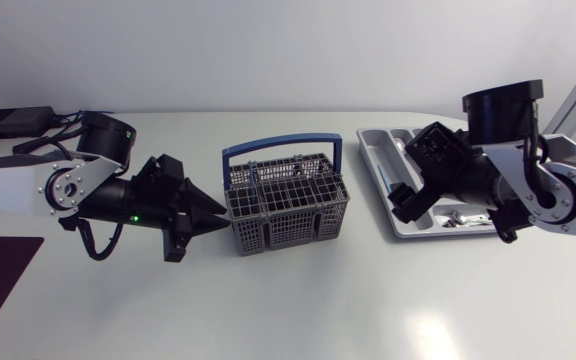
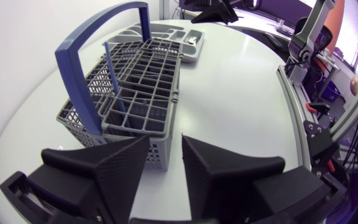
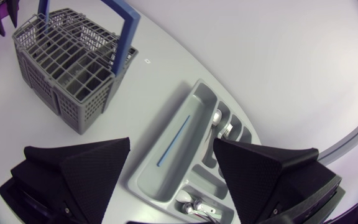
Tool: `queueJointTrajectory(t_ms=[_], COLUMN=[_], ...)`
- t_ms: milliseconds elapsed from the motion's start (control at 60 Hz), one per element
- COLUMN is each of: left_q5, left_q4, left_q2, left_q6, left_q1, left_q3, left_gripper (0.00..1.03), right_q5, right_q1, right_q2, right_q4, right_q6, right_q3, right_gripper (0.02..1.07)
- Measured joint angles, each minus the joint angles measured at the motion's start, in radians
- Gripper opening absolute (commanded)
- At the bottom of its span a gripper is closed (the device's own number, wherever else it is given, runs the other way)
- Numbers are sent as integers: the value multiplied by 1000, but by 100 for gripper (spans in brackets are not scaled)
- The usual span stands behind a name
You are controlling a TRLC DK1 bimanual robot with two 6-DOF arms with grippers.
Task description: Unload the cutlery basket into the drawer organizer.
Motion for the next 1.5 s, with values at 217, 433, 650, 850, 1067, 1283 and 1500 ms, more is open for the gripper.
queueJointTrajectory(t_ms=[217, 433, 650, 850, 1067, 1283, 1500], left_q5=[3, 6, 7, 6, 6, 7, 29], left_q4=[81, 137, 159, 158, 159, 159, 159], left_q2=[8, 38, 75, 53, -83, -106, -106], left_q6=[-82, -127, -142, -161, -187, -185, -165], left_q1=[-1, -3, -16, -11, 42, 104, 154], left_q3=[0, 2, 2, 1, -17, -77, -98], left_gripper=[21, 21, 21, 27, 94, 97, 97], right_q5=[32, 53, 56, 41, -101, -175, -188], right_q1=[124, 226, 311, 354, 373, 375, 388], right_q2=[0, 26, 54, 58, 118, 234, 356], right_q4=[-7, 16, 27, 99, 235, 478, 614], right_q6=[67, 128, 191, 276, 391, 433, 436], right_q3=[0, 0, 7, 47, 78, 56, 31], right_gripper=[99, 99, 99, 99, 99, 99, 97])
